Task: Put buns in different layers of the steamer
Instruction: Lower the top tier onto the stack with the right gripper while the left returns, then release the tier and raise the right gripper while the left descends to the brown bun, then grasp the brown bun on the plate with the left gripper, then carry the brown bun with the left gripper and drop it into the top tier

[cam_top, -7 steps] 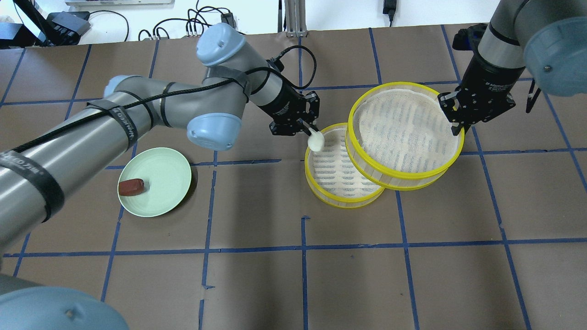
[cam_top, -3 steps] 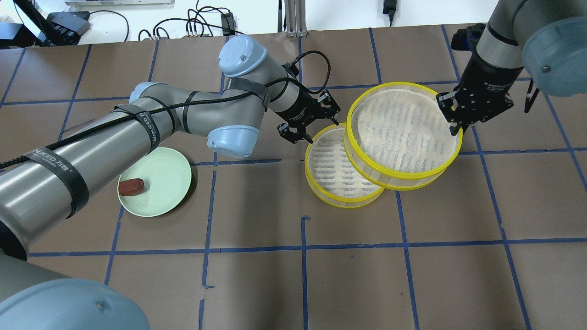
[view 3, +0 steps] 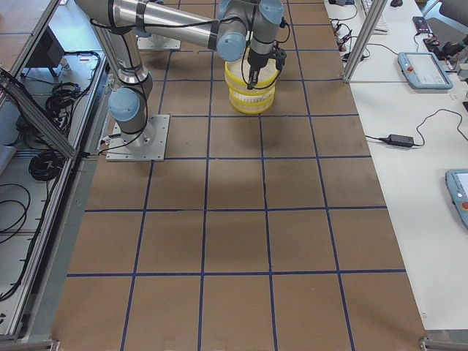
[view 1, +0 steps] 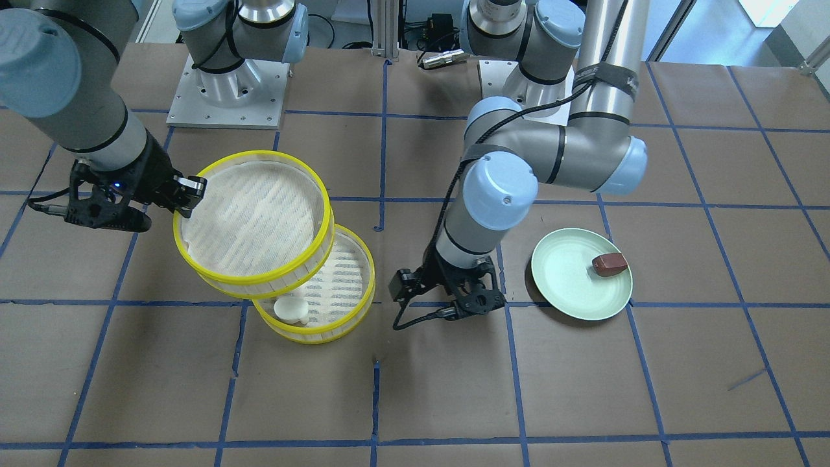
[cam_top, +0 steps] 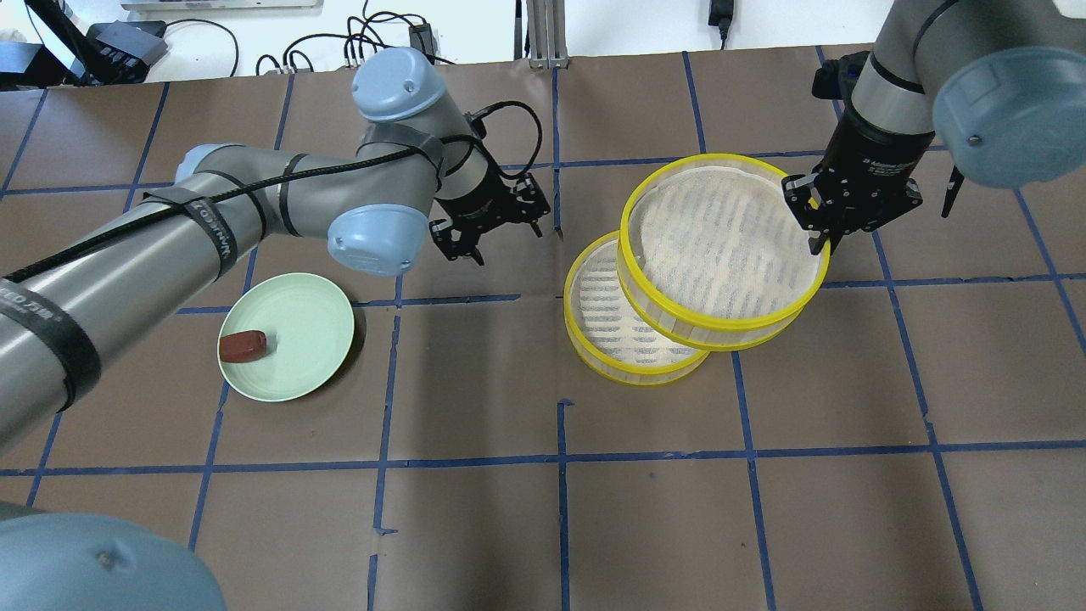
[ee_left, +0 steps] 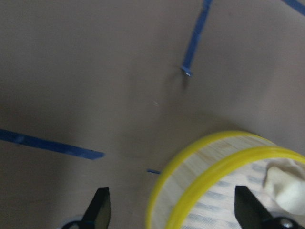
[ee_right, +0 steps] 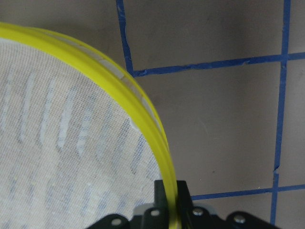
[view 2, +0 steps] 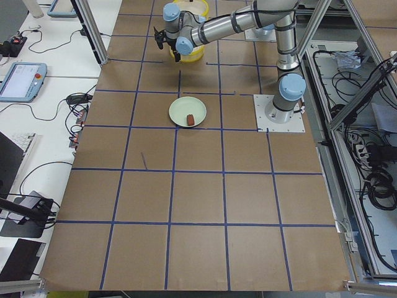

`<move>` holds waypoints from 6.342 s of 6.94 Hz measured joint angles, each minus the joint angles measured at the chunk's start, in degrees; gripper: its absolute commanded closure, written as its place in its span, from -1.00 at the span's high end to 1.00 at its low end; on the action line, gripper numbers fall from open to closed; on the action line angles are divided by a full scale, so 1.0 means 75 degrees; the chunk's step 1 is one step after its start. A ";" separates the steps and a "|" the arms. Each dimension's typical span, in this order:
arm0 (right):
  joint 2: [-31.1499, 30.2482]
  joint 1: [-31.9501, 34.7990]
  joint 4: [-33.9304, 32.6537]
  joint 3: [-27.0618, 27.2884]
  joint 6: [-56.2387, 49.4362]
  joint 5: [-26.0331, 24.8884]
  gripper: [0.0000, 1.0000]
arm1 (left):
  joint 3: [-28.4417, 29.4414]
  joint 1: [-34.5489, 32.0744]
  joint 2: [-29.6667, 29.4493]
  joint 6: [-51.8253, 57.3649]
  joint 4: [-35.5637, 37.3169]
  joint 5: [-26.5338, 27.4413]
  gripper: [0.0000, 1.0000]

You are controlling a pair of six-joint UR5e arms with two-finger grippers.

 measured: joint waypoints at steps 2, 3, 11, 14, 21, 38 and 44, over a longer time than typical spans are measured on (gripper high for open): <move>0.0322 0.0494 -0.0563 0.0268 0.0627 0.0013 -0.84 | -0.0104 0.0800 0.0241 0.1844 -0.0843 0.1140 0.84; 0.0462 0.0590 -0.1024 0.0540 0.0765 0.0016 -0.84 | -0.0232 0.1311 0.0450 0.2792 -0.1074 0.1502 0.84; 0.0832 0.0748 -0.2053 0.0975 0.0937 0.0006 -0.83 | -0.1190 0.2589 0.1055 0.5228 -0.1225 0.1889 0.84; 0.0885 0.0743 -0.2107 0.0987 0.0941 0.0005 -0.82 | -0.1213 0.2596 0.1043 0.5280 -0.1233 0.1889 0.84; 0.0955 0.0754 -0.2093 0.0999 0.0948 0.0289 1.00 | -0.1236 0.2608 0.1020 0.5319 -0.1234 0.1888 0.84; -0.0234 -0.0312 0.0292 -0.0424 0.0437 0.0176 1.00 | -0.0670 0.1044 0.1637 0.2513 -0.1989 0.1310 -0.92; -0.0663 -0.0222 0.0291 -0.0370 0.0488 0.0115 1.00 | 0.0304 -0.2490 0.0699 -0.3210 0.0430 -0.0738 0.84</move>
